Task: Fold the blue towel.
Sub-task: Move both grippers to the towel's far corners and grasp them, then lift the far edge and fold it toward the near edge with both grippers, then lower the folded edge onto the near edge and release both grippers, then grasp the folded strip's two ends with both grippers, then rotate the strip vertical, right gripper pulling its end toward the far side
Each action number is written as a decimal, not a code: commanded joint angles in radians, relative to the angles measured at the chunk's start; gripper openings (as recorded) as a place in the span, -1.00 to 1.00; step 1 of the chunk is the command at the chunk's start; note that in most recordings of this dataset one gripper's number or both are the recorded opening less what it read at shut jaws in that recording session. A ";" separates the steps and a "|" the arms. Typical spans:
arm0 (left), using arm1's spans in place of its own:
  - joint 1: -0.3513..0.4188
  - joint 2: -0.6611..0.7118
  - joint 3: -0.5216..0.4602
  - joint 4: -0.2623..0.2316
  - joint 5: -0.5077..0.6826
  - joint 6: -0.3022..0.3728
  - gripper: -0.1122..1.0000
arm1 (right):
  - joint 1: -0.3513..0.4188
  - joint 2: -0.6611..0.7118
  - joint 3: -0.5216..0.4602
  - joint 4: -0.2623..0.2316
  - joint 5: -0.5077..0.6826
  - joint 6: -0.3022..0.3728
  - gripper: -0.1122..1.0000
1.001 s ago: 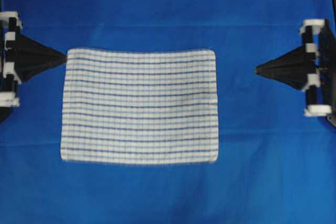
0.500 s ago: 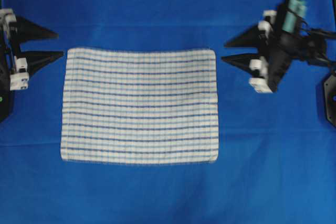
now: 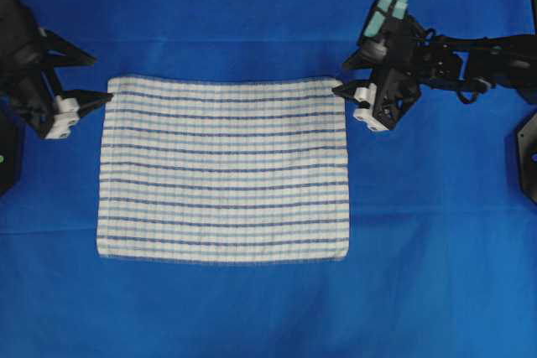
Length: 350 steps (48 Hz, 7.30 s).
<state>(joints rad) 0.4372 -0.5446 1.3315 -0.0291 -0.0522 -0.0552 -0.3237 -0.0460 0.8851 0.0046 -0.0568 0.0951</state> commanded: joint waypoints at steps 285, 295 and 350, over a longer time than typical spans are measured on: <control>-0.460 0.241 -0.166 0.006 0.357 -0.158 -0.76 | 0.348 0.074 -0.086 -0.057 0.175 0.308 -0.77; -0.460 0.195 -0.192 0.006 0.408 -0.155 -0.75 | 0.348 0.020 -0.092 -0.057 0.196 0.307 -0.77; -0.523 -0.084 -0.278 0.003 0.238 -0.175 -0.76 | 0.084 -0.225 -0.212 -0.222 0.330 0.301 -0.77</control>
<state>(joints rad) -0.0568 -0.6657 1.0937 -0.0245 0.2454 -0.2301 -0.2025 -0.2746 0.7133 -0.1979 0.2807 0.3973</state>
